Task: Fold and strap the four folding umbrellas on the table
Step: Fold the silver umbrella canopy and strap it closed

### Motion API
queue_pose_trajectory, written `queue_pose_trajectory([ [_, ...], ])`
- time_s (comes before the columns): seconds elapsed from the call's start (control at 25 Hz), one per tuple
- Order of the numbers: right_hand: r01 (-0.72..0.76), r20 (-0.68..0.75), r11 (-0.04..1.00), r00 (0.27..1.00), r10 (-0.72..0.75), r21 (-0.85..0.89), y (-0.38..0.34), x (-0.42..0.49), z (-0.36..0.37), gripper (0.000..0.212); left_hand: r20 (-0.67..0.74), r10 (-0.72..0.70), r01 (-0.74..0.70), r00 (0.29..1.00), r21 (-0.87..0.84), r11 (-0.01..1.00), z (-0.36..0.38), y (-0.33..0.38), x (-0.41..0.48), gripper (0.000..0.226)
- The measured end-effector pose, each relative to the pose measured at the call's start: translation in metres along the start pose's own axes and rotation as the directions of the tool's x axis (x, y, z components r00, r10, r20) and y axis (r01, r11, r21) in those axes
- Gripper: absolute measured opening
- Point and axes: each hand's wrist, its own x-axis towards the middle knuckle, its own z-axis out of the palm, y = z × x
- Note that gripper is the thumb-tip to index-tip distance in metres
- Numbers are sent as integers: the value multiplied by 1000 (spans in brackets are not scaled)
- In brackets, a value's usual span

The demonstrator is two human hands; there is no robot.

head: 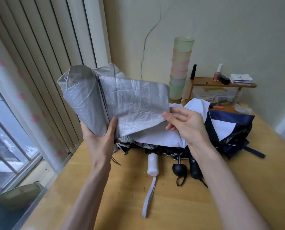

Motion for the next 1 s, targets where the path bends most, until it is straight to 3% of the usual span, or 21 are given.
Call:
queue_pose_trajectory([
  [0.08, 0, 56, 999, 998, -3, 54, 1, 0, 0, 32, -28, -16, 16, 999, -31, 999, 1, 0, 1, 54],
  [0.16, 54, 122, 999, 991, -54, 3, 2, -1, 0, 41, -56, -49, 45, 997, -63, 997, 0, 1, 2, 52],
  [0.28, 152, 134, 984, 981, -139, -88, 6, -4, 10, 35, -76, -65, 59, 995, -73, 996, -1, -5, 4, 56],
  [0.44, 193, 90, 977, 979, -185, -87, 9, -6, 24, 29, -75, -27, 24, 997, -45, 999, 1, -2, 2, 71],
  [0.6, 93, 93, 996, 991, -94, 18, 9, -4, 19, 30, -54, -9, 5, 999, -64, 998, 7, -4, -6, 58],
  [0.84, -42, 128, 998, 991, 36, 45, 8, -6, 21, 39, -82, 3, -5, 997, -29, 1000, 10, -2, -12, 57],
  [1.0, -86, 36, 994, 996, 84, 61, 3, -11, 24, 42, -100, -14, 11, 995, -32, 999, 10, -2, -12, 62],
])
